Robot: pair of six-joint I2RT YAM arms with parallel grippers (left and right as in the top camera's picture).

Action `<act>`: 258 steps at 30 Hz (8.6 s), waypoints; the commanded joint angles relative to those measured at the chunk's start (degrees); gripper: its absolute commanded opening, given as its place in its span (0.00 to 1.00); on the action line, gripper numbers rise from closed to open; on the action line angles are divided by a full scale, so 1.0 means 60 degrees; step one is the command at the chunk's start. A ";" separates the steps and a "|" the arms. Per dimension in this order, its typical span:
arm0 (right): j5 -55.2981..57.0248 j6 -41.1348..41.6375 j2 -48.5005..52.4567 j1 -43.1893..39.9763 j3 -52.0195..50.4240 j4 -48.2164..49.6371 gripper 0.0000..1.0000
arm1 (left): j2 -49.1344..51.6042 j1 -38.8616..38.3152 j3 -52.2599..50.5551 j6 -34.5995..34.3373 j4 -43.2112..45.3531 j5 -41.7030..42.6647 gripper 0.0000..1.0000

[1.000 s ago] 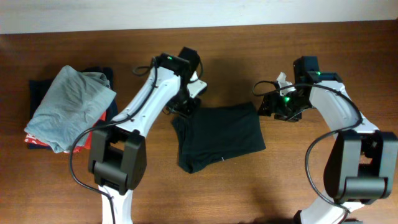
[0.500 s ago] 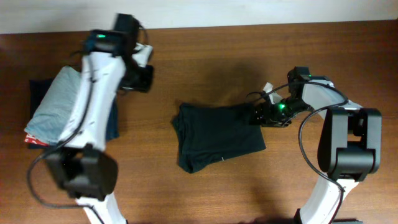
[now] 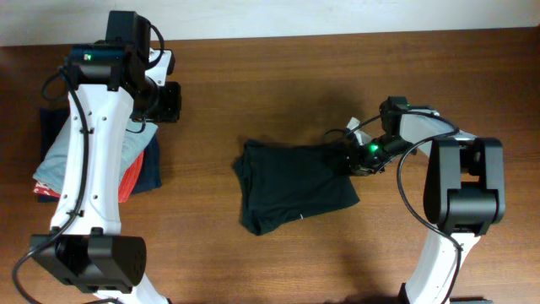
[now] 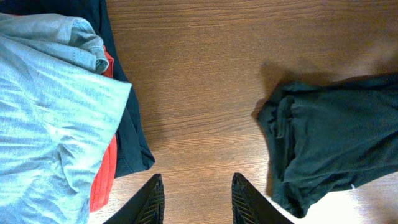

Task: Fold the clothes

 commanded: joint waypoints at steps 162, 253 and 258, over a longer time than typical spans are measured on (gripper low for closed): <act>0.1282 0.5107 -0.2284 0.3657 -0.0470 0.0648 0.04 | 0.1617 -0.2586 -0.5129 0.5249 0.5380 0.4575 0.03; 0.3293 0.4033 -0.3242 0.3861 -0.0827 0.1898 0.46 | -0.1213 -0.1133 -1.2112 -0.7446 1.1621 0.7012 0.68; 0.3279 0.4608 -0.3038 0.3880 -0.0827 0.2109 0.39 | -0.0197 -0.1129 -1.2112 -0.7111 1.2681 0.6925 0.67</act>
